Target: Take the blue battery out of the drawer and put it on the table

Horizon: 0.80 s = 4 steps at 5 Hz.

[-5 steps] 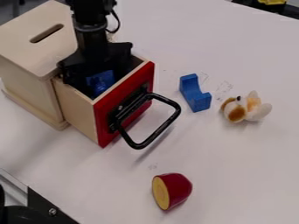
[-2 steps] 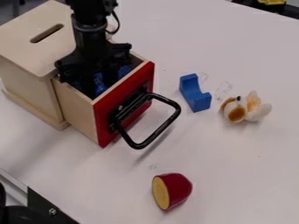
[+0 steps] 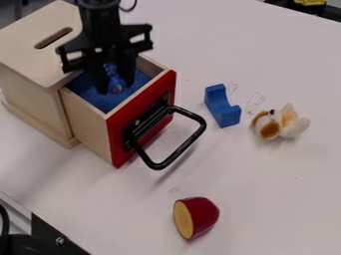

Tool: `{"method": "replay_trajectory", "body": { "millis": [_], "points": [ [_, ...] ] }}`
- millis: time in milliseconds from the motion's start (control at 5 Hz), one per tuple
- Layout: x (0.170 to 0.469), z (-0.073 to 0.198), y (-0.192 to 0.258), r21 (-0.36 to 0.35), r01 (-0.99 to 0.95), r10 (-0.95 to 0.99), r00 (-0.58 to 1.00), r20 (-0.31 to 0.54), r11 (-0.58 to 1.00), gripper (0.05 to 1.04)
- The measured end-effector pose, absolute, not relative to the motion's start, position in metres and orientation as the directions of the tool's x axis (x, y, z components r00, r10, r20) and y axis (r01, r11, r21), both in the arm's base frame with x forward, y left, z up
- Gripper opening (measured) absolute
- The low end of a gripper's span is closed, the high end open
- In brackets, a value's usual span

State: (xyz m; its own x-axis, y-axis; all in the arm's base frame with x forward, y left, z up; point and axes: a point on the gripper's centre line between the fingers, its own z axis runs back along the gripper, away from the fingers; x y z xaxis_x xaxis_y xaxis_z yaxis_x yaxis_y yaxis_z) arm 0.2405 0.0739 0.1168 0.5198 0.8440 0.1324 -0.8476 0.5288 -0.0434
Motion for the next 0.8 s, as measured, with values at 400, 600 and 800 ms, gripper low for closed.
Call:
{"method": "replay_trajectory", "body": {
  "millis": [400,600,800],
  "points": [
    [0.263,0.164,0.018,-0.130,-0.711,0.722,0.669,0.178,0.691,0.400],
    [0.283,0.149,-0.029,-0.134,-0.598,0.613,0.775,0.155,0.790,0.400],
    [0.292,0.123,-0.064,-0.092,-0.482,0.491,0.856,0.161,0.871,0.400]
  ]
}}
